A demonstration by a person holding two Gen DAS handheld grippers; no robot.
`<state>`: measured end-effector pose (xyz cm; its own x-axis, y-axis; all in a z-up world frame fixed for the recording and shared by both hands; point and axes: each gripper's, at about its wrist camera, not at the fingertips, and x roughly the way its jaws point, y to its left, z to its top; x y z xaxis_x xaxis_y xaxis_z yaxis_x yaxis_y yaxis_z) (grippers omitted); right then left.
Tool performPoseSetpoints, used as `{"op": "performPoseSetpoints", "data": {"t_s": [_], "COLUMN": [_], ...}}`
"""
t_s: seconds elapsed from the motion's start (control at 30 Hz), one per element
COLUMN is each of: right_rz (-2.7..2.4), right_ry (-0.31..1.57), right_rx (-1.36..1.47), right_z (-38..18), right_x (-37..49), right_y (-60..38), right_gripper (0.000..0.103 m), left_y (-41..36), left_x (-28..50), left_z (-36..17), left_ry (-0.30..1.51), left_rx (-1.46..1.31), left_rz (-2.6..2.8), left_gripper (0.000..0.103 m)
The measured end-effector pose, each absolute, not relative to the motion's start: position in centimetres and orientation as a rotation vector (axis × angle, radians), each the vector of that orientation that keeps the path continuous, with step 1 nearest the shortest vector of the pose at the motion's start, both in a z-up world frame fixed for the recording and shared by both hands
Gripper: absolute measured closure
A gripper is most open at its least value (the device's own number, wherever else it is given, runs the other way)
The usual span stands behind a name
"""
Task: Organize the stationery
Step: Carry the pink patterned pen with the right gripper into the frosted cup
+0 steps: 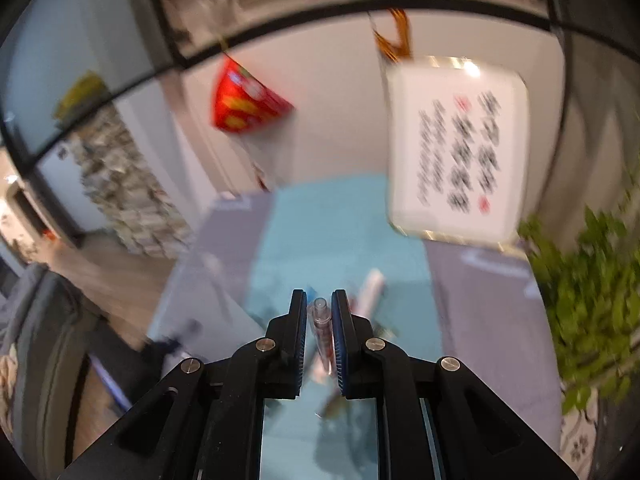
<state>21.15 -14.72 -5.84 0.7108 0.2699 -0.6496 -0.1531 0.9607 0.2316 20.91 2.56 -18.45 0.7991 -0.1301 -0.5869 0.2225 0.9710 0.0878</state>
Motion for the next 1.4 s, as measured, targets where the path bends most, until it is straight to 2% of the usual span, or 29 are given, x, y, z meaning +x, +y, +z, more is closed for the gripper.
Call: {"op": "performPoseSetpoints", "data": {"t_s": [0.2,0.6,0.9,1.4], "right_rz": [0.339,0.429,0.456,0.465], "right_ry": [0.654,0.693,0.613,0.838], "right_rx": [0.157,0.189,0.175,0.16], "right_z": [-2.6,-3.6,-1.2,-8.3], "right_x": [22.3,23.9,21.8,24.7], "right_y": [-11.1,-8.6,-9.4,-7.8], "right_gripper": [0.089,0.09,0.09,0.09], "left_y": [2.5,2.4,2.2,2.2], "left_x": [20.9,21.1,21.1,21.1], "left_z": [-18.5,-18.6,-18.7,-18.7], "left_ry": [0.618,0.629,0.635,0.635], "left_rx": [0.154,0.15,0.15,0.151], "left_rz": [-0.19,-0.194,-0.193,-0.193], "left_gripper": [0.028,0.027,0.027,0.028]}}
